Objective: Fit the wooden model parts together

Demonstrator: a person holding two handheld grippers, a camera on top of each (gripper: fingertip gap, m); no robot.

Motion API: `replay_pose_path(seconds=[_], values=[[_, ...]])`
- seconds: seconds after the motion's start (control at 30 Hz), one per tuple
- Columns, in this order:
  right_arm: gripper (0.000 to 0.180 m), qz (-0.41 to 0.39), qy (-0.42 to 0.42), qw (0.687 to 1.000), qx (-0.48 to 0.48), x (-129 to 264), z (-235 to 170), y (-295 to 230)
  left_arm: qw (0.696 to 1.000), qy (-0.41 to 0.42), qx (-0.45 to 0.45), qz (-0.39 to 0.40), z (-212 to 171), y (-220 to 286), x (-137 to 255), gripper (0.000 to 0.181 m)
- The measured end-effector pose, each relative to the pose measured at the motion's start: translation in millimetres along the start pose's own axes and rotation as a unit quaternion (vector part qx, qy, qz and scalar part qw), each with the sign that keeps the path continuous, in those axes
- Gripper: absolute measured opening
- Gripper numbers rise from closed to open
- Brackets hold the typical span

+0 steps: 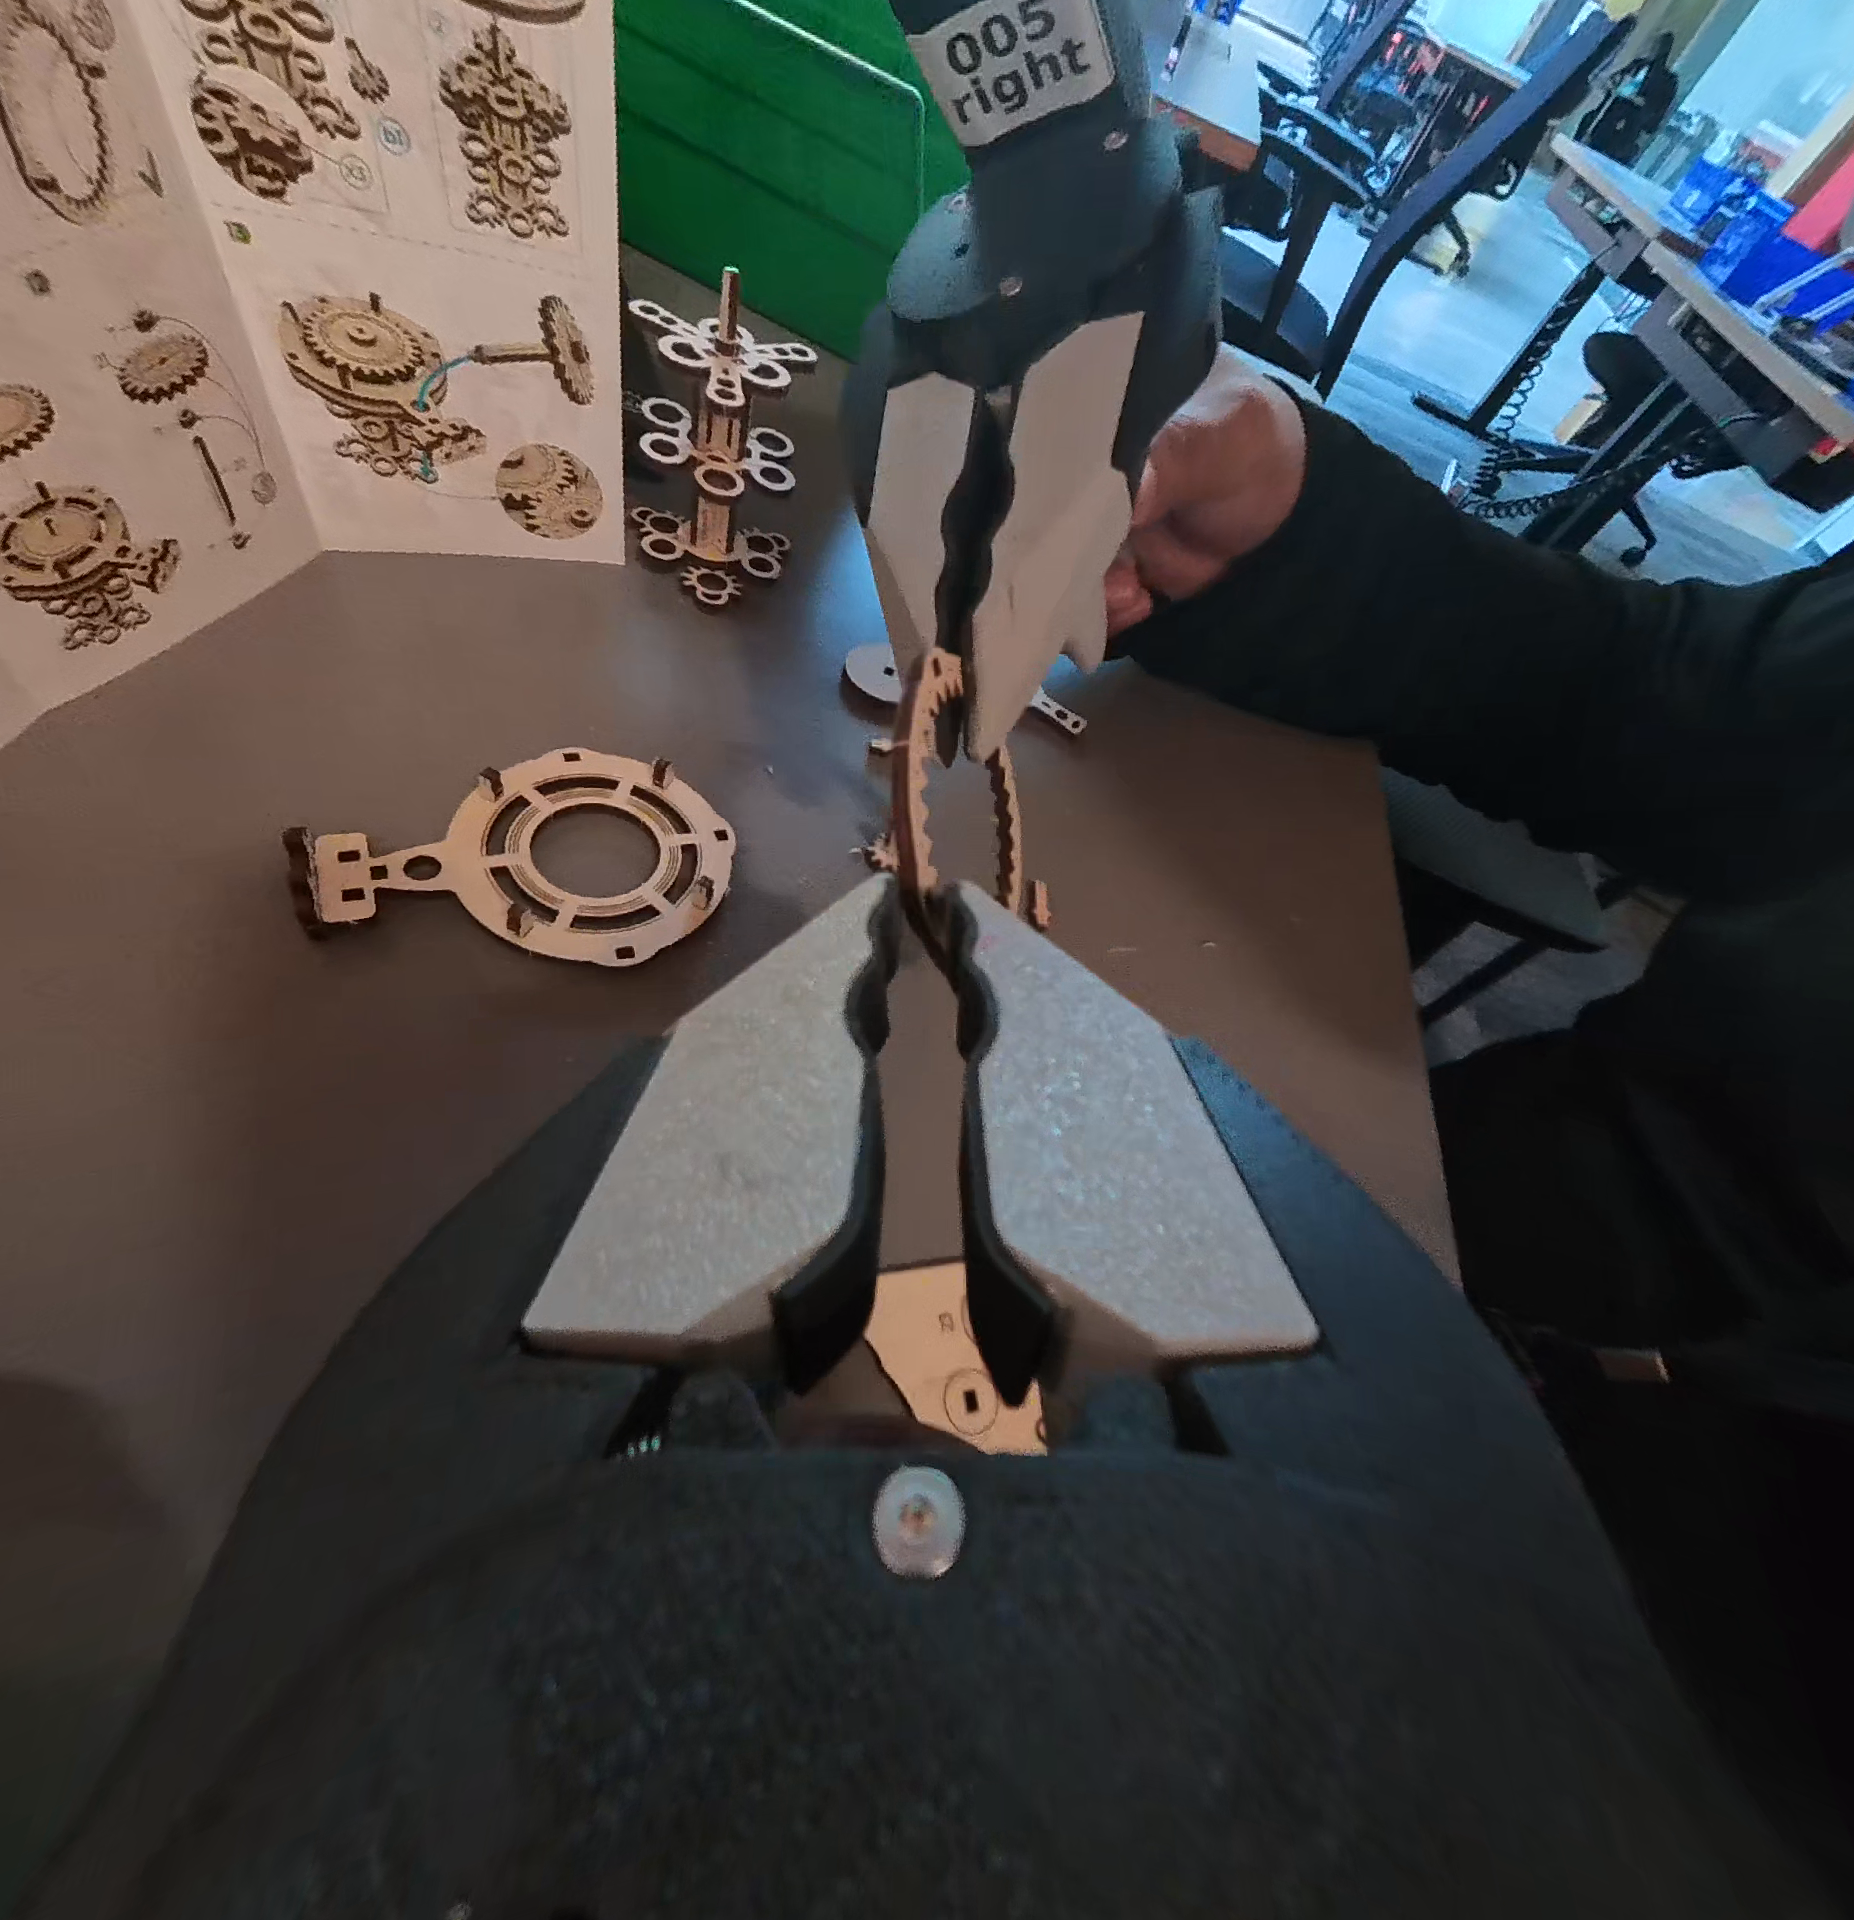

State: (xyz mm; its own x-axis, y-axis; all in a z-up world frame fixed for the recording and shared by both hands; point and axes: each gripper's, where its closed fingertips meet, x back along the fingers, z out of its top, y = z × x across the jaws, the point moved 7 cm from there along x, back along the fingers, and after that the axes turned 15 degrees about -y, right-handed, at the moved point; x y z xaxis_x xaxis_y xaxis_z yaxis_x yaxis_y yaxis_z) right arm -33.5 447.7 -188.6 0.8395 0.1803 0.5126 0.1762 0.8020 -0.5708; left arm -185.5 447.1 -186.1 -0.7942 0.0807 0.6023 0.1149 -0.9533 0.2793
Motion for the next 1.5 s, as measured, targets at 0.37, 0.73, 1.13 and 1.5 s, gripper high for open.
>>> replay_pose_path(seconds=[0.37, 0.73, 1.13, 1.5], values=[[0.001, 0.012, -0.028, 1.000, 0.000, -9, -4, -1, 0.999, -0.031, 0.019, -0.034, -7, -1, 1, 0.002], [0.013, -0.003, -0.018, 1.000, 0.003, -3, -3, 0, 0.997, -0.051, 0.034, -0.041, -14, -8, 8, 0.000], [0.012, -0.033, -0.016, 0.999, 0.001, 2, -3, 5, 0.996, -0.075, 0.050, -0.006, -21, -20, 5, 0.000], [0.010, -0.042, 0.016, 0.999, 0.000, 13, 1, 6, 0.991, -0.122, 0.041, 0.045, -30, -26, -3, 0.007]])
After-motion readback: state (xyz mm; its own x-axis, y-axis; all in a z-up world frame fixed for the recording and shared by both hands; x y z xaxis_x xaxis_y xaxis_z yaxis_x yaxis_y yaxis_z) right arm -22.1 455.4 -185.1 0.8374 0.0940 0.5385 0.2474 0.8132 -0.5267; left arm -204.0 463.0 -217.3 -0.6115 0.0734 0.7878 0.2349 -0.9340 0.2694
